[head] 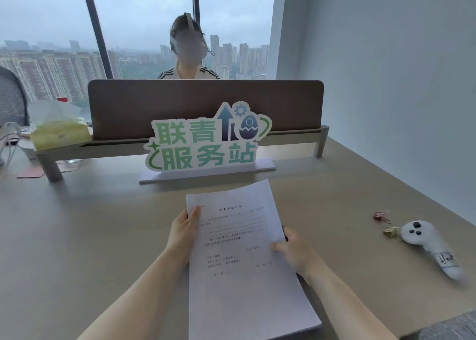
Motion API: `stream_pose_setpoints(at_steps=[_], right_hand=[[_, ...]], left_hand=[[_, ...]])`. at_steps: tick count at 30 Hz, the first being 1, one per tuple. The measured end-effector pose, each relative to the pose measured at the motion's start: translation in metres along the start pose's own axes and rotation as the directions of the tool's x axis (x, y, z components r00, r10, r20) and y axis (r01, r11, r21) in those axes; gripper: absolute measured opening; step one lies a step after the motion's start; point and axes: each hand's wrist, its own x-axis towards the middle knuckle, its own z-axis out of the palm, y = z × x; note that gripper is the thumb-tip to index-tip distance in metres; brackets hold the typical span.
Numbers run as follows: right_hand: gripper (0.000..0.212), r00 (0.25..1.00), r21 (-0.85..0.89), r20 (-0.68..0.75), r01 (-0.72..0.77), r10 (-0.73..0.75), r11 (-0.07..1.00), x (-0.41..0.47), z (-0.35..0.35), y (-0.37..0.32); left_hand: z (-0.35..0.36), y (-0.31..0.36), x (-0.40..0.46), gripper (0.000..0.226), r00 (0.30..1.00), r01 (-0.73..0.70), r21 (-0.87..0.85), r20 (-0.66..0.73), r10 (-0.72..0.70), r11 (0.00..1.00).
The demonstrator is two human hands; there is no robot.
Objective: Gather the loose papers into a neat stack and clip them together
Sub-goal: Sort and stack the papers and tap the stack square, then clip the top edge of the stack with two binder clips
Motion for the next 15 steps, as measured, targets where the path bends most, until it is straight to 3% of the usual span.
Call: stream_pose_setpoints(at_steps=[5,8,10,12,15], right_hand=[[0.016,0.999,-0.051,-0.038,0.024,-0.026,0.998,0.011,-0.016,0.002],[0.013,0.984,-0.093,-0.172,-0.068,0.051,0.993,0.029,-0.042,0.007],[0.011,0.958,-0.216,-0.286,-0.087,0.022,0.973,0.039,-0.067,0.007],[0.017,0.916,-0.432,-0.397,-0.126,-0.063,0.893,0.045,-0.094,-0.001],[0.025,0.848,-0.69,-0.497,-0.258,-0.185,0.676,0.048,-0.134,-0.014]], left_hand=[[0.0,-0.006,0.005,0.024,1.0,-0.014,-0.009,-0.002,0.014,1.0],[0.0,-0.009,0.007,0.023,1.0,-0.03,0.006,0.005,0.029,1.0],[0.0,-0.01,0.007,0.023,0.999,-0.033,0.016,0.008,0.033,0.999],[0.0,-0.011,0.008,0.023,0.999,-0.045,0.028,0.007,0.045,0.999],[0.0,-0.012,0.008,0.023,0.998,-0.063,0.053,0.003,0.063,0.997]])
